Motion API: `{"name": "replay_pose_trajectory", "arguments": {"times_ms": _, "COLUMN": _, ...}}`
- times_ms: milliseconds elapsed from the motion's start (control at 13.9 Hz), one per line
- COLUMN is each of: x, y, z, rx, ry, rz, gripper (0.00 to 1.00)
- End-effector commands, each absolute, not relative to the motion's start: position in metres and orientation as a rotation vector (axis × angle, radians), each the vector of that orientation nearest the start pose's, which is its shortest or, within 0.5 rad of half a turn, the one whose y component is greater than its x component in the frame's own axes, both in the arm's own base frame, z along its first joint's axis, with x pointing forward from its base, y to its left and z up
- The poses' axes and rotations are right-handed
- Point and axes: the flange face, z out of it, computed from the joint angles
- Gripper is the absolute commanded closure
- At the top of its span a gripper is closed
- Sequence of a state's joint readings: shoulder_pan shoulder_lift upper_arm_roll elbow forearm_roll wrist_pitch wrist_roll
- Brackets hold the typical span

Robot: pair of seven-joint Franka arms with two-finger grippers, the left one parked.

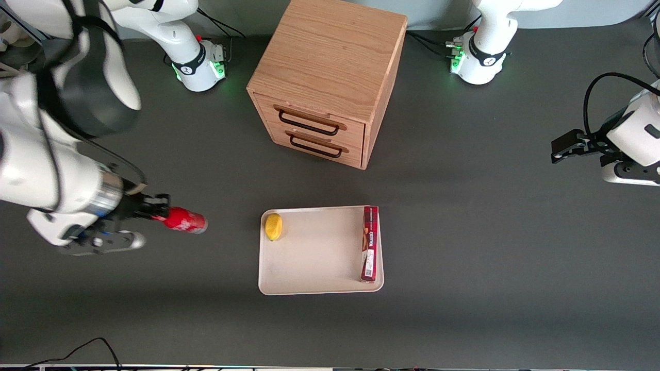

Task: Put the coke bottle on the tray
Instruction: 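Lift the bottle and carry it with the right gripper onto the tray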

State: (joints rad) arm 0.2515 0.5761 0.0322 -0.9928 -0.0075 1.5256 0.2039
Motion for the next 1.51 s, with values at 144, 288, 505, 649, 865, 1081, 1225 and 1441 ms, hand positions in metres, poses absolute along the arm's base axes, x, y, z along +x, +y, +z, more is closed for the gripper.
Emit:
{"name": "replay_pose_trajectory", "arguments": {"times_ms": 144, "x": 0.709, "y": 0.269, "z": 0.467, "rx": -3.176, "ry": -0.126, "rz": -0.138, "gripper": 1.00}}
{"name": "replay_pose_trajectory", "arguments": {"times_ms": 288, "x": 0.719, "y": 0.278, "z": 0.447, "rx": -3.162, "ry": -0.137, "rz": -0.208, "gripper": 1.00}}
{"name": "replay_pose_trajectory", "arguments": {"times_ms": 505, "x": 0.723, "y": 0.298, "z": 0.422, "rx": -3.142, "ry": -0.112, "rz": -0.255, "gripper": 1.00}}
{"name": "replay_pose_trajectory", "arguments": {"times_ms": 649, "x": 0.724, "y": 0.310, "z": 0.402, "rx": -3.141, "ry": -0.108, "rz": -0.256, "gripper": 1.00}}
{"name": "replay_pose_trajectory", "arguments": {"times_ms": 865, "x": 0.725, "y": 0.324, "z": 0.380, "rx": -3.131, "ry": -0.100, "rz": -0.286, "gripper": 1.00}}
{"name": "replay_pose_trajectory", "arguments": {"times_ms": 1081, "x": 0.728, "y": 0.328, "z": 0.361, "rx": -3.122, "ry": -0.105, "rz": -0.305, "gripper": 1.00}}
{"name": "replay_pose_trajectory", "arguments": {"times_ms": 1225, "x": 0.729, "y": 0.330, "z": 0.354, "rx": -3.121, "ry": -0.103, "rz": -0.309, "gripper": 1.00}}
{"name": "replay_pose_trajectory", "arguments": {"times_ms": 1441, "x": 0.728, "y": 0.330, "z": 0.348, "rx": -3.130, "ry": -0.080, "rz": -0.295, "gripper": 0.02}}
